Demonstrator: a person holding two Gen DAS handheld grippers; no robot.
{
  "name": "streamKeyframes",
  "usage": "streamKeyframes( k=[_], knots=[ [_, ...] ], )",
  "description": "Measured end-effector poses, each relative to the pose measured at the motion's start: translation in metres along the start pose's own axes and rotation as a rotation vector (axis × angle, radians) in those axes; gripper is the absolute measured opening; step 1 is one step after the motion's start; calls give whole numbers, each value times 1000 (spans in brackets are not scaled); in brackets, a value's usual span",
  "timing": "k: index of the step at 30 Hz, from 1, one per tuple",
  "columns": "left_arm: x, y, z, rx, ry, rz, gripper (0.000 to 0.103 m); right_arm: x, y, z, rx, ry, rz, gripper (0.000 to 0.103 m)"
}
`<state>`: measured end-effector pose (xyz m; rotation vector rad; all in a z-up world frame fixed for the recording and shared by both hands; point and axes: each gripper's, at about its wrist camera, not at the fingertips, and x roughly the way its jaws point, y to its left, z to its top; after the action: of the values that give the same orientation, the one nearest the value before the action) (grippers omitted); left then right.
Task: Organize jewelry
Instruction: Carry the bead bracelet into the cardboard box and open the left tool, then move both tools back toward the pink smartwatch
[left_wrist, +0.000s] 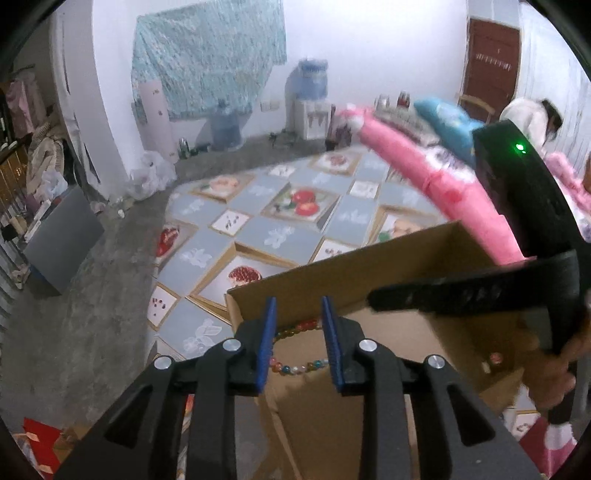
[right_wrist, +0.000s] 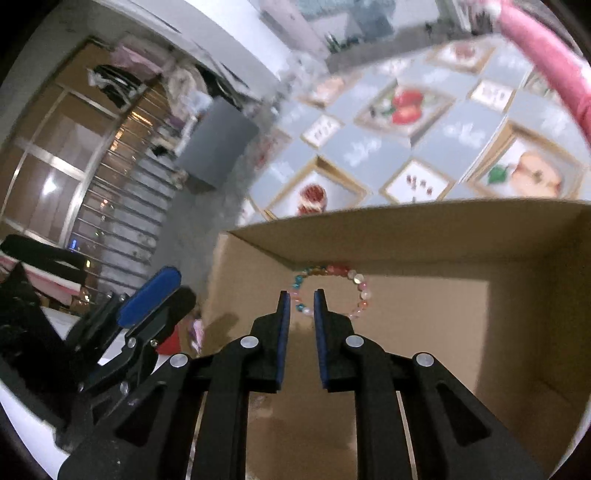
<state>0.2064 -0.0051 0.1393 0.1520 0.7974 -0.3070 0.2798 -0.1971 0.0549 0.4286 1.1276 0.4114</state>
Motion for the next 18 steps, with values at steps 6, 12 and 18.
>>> streamKeyframes(
  k=[6,12,18],
  knots=[
    [-94,-10,-40,11,-176,-24,40,-108,30,-58,-191,-231,23,27],
    [-137,-18,-119,-33,-241,-80,43,-162,37,-162,-394,-414,-146,49],
    [-109,-39,-182,-61,-159,-103,43,-117,-6,-232,-327,-343,-197,56]
  ],
)
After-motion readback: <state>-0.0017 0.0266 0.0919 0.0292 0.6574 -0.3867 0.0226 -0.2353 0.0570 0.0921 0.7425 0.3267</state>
